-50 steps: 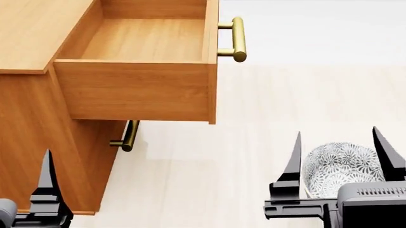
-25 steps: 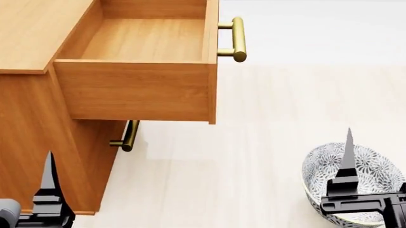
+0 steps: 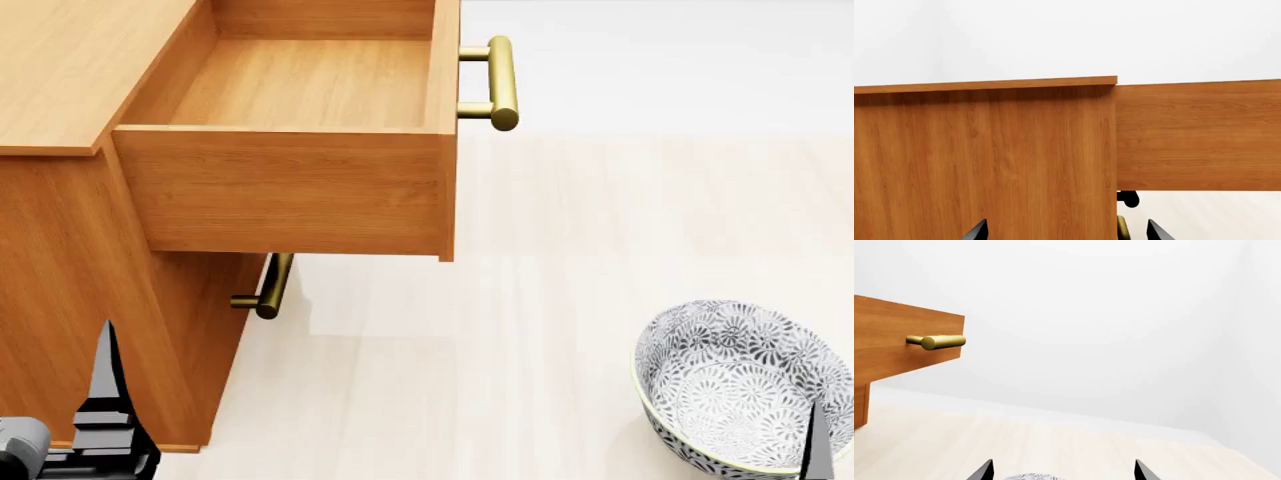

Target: Put the ketchup in the top drawer of the cabinet.

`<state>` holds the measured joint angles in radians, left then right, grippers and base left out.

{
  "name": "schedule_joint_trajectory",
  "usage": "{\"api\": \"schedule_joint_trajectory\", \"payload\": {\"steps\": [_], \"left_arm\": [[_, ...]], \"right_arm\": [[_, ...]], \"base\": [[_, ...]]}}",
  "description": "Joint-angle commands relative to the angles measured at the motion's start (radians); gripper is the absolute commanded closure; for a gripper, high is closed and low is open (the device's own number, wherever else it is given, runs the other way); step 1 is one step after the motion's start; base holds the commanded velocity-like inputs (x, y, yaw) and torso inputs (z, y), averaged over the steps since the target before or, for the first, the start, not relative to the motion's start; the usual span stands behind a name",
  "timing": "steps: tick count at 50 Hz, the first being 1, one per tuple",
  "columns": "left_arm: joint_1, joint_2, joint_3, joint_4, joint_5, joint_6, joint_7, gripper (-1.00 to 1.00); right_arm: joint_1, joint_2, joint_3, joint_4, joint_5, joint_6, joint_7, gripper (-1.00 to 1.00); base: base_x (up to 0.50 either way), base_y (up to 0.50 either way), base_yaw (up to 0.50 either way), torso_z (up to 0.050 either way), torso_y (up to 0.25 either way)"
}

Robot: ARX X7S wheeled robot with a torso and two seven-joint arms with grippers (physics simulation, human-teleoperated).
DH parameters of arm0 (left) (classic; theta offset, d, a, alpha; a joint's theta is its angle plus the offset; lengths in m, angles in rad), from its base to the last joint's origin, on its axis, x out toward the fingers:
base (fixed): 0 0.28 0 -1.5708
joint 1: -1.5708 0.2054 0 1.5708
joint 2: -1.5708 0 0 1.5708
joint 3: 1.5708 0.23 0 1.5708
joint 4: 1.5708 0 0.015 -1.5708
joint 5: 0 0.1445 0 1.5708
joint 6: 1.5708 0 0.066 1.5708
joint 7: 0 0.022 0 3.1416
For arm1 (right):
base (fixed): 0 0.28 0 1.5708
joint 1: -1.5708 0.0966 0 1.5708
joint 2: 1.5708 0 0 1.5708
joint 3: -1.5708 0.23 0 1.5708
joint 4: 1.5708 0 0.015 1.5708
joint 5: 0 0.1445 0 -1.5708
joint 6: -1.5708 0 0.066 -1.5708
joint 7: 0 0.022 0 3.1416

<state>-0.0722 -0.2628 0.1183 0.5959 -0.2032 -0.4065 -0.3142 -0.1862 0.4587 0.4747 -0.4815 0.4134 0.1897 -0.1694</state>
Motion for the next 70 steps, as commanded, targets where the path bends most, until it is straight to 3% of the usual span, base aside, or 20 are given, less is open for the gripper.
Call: {"api": "schedule_joint_trajectory", "payload": {"steps": [1, 33, 53, 70], "left_arm": [[-0.001, -0.002, 0.005, -0.012, -0.003, 0.007, -0.006, -1.00], [-0.003, -0.009, 0.009, -0.054, -0.018, 0.036, -0.013, -1.00], [-0.003, -0.013, 0.018, -0.060, -0.027, 0.044, -0.019, -1.00], [-0.006, -0.018, 0.021, -0.067, -0.035, 0.046, -0.024, -1.00]], "right_arm": [[-0.164, -0.050, 0.096, -0.059, 0.017, -0.074, -0.025, -1.00], [-0.227, -0.139, 0.035, -0.020, -0.032, -0.204, -0.067, -1.00], [-0.211, -0.225, -0.020, 0.194, -0.098, -0.398, -0.122, -1.00], [-0.197, -0.239, -0.039, 0.241, -0.112, -0.419, -0.112, -1.00]], "base": [[0.00, 0.00, 0.00, 0.000, 0.000], [0.00, 0.00, 0.00, 0.000, 0.000], [0.00, 0.00, 0.00, 0.000, 0.000], [0.00, 0.00, 0.00, 0.000, 0.000]]}}
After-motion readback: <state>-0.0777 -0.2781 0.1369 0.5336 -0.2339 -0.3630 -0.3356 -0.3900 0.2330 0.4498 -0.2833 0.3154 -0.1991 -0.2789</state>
